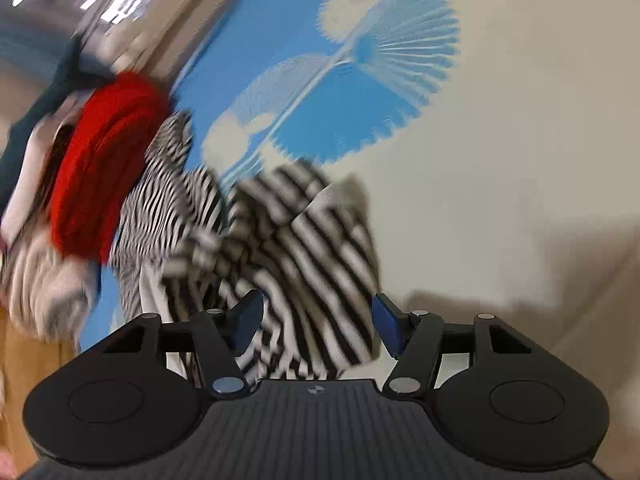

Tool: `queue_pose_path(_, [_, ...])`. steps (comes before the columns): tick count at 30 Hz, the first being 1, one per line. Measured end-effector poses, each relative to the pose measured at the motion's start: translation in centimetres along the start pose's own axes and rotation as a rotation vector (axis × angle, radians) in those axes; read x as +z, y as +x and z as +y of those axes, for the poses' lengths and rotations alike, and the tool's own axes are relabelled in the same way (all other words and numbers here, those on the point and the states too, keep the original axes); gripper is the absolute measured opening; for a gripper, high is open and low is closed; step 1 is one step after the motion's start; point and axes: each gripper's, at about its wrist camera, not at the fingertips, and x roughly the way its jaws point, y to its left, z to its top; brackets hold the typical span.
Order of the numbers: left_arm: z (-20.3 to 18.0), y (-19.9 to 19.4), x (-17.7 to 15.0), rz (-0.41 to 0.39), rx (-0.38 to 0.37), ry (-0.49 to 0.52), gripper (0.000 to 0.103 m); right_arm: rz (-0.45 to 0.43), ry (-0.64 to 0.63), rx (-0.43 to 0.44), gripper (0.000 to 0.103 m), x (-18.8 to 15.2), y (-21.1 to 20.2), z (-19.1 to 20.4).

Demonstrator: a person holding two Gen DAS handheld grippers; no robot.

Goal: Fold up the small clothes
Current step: 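Lift the striped garment high with both grippers and shake it out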

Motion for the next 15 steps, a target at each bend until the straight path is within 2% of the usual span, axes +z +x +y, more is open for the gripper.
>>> queue_pose_path(3, [0.6,-0.8,-0.4,0.006,0.014,-0.019,0.013,-0.045,-0.233,-0.031,0.062,-1.1,0.9,3.9])
queue_pose_path(5, [0.6,-0.7,-0.8,0.012,0.034,-0.011,0.013,-0.060,-0.311,-0.027,0.062,-1.3,1.8,6.1])
queue_pose_path(8, [0.6,-0.5,-0.8,0.022,0.049,-0.016,0.013,-0.036,-0.443,-0.091,0.062,-1.7,4.6,9.4])
queue_pose_path(9, [0.8,-0.6,-0.7,0.019,0.049,-0.022,0.013,-0.026,-0.495,-0.119,0.059,-2.2,5.4,10.3])
queue_pose_path(10, [0.8,-0.7,-0.4,0.013,0.049,-0.026,0.012,-0.042,-0.559,-0.166,0.031,-2.8,6.0,11.0])
queue_pose_path(11, [0.7,-1.1,-0.2,0.000,0.050,-0.037,0.012,-0.074,-0.636,-0.245,0.013,-3.5,6.6,11.7])
queue_pose_path(13, [0.5,-2.8,0.4,-0.033,0.051,-0.057,0.011,-0.124,-0.671,-0.278,0.000,-4.0,5.4,12.3])
queue_pose_path(15, [0.3,-5.8,1.5,-0.096,0.027,-0.061,0.010,-0.226,-0.687,-0.237,0.000,-4.3,0.8,13.3])
